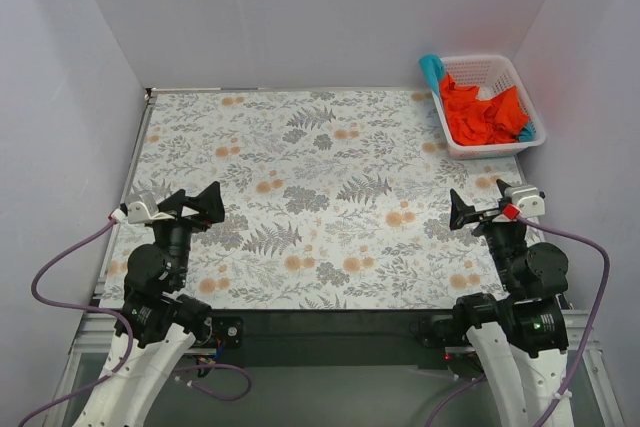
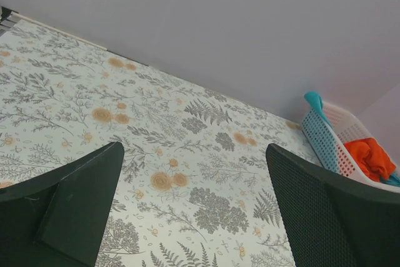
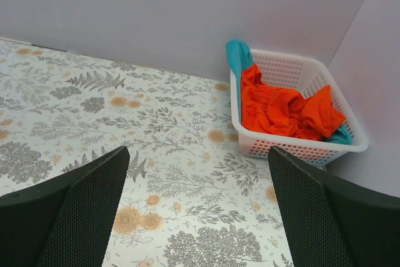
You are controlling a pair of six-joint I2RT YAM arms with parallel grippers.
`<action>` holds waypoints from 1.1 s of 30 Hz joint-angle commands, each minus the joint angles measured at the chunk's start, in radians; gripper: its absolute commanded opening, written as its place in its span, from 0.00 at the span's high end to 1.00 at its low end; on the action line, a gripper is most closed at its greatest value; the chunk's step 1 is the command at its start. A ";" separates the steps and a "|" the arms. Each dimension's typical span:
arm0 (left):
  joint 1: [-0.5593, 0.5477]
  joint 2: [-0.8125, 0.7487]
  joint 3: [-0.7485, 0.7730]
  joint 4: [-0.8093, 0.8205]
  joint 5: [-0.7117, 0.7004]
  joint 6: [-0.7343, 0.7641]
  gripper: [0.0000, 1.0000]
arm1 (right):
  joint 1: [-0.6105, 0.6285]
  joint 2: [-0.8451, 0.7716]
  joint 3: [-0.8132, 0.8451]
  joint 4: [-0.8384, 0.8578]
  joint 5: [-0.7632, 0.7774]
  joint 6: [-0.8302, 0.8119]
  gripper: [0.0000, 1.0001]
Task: Fold and stack the t-shirts
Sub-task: Grab the tshirt from the pile
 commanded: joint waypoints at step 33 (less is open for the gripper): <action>0.006 0.021 -0.027 0.010 0.025 -0.016 0.04 | -0.313 1.747 0.896 0.346 0.165 0.308 0.29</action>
